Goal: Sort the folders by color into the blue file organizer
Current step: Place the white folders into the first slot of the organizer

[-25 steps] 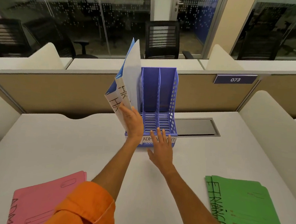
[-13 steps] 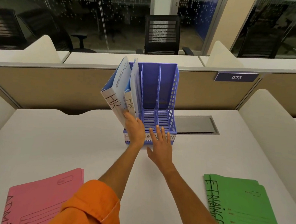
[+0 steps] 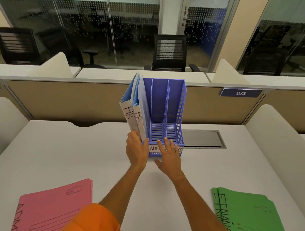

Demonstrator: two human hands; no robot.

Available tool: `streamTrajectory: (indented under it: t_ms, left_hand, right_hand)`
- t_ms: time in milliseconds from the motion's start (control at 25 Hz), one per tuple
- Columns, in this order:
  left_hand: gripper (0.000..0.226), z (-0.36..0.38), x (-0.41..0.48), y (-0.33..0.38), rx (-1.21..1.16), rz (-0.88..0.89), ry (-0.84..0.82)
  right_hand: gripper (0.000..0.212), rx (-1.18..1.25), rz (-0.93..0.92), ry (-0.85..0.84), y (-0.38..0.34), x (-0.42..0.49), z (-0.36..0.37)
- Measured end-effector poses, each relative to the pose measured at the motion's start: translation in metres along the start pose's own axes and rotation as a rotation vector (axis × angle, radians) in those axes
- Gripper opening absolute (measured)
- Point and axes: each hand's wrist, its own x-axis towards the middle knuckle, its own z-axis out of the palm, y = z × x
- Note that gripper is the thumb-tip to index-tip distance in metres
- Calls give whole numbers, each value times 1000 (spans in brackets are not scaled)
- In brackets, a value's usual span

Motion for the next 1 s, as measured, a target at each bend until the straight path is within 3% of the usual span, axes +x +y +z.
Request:
streamTrajectory:
  t_ms: [120, 320, 480, 680, 1000]
  left_hand:
    - [56, -14, -12, -9, 269, 71, -109]
    - [69, -39, -43, -25, 464, 138, -283]
    - [69, -60, -67, -41, 583, 179, -301]
    - [68, -80, -99, -60, 704, 185, -317]
    - [68, -85, -129, -61, 683, 204, -339]
  right_hand:
    - [82, 24, 10, 40, -7, -9, -14]
    - [78, 47, 26, 100, -27, -35, -24]
    - [80, 21, 25, 108, -36, -68, -23]
    - [81, -38, 72, 62, -42, -108, -11]
    - [79, -53, 92, 40, -43, -138, -13]
